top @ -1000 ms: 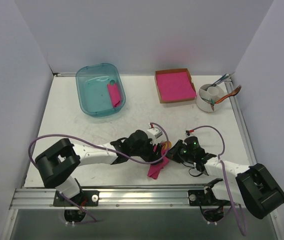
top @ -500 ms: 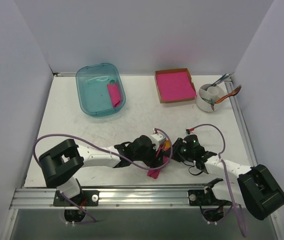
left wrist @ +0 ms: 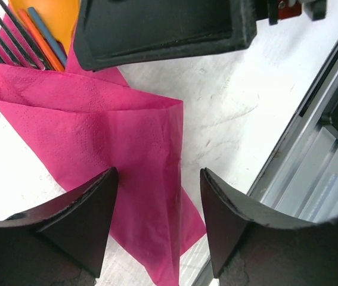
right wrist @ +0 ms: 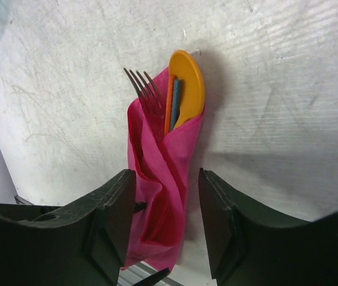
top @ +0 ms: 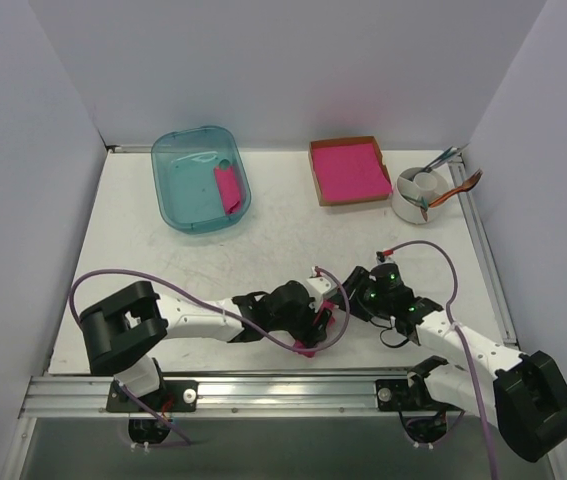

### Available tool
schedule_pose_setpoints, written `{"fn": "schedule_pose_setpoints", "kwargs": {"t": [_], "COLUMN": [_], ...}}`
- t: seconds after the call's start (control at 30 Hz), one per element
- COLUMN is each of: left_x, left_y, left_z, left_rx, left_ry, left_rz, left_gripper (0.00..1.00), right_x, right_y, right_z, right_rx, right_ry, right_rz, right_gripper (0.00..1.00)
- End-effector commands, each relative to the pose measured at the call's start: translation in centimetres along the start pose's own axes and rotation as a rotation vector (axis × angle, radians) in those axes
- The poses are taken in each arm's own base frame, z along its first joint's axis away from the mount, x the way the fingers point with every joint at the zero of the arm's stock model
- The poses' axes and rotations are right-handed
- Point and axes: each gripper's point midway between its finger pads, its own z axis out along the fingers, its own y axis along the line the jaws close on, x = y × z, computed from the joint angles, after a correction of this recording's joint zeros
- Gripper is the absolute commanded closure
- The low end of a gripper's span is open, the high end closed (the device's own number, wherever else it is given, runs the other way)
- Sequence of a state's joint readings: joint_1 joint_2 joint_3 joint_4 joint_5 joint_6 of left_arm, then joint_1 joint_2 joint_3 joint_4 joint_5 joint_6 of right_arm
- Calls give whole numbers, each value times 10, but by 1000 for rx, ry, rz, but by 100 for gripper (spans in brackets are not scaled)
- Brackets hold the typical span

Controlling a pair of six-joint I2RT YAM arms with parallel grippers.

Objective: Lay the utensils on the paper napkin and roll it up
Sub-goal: Pick up the utensils from the center of the board.

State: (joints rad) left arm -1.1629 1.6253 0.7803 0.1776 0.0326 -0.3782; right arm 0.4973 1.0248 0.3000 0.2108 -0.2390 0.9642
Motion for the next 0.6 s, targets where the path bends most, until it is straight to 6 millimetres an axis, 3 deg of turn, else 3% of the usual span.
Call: {"fn": "schedule_pose_setpoints", "kwargs": {"t": [0.0,0.07,0.1,0.13,0.3,0.53,0.57], "left_x": [-9,-10,-11,-13,-16,-17,-16], "left_y": [-4,-8,-6,-7,-5,-6,-7], "left_z": [-6,-7,-8,-9,-11,-15,-16], "left_rx": [-28,-29,-45,-45,-69,-100,-110], "left_ry": [-45,-56,-63,-69,-83,-84,-83], "left_rz": [48,64,66,67,77,106,120], "left_gripper": [35,39,49,51,57,75,83], "right_x": [-9,-9,-8,-5,-8,-1,-1], "right_y": [7,9,11,8,10,2,2], "right_z": [-9,-12,-13,-15,-20,-11,-9], "right_rx": [13,18,20,35,41,63,64], "right_ry": [-20,-11,-5,8,1,32,36], "right_rz": [-7,-6,-8,-5,-5,0,0], "right_gripper": [53,47,45,45,44,44,44]}}
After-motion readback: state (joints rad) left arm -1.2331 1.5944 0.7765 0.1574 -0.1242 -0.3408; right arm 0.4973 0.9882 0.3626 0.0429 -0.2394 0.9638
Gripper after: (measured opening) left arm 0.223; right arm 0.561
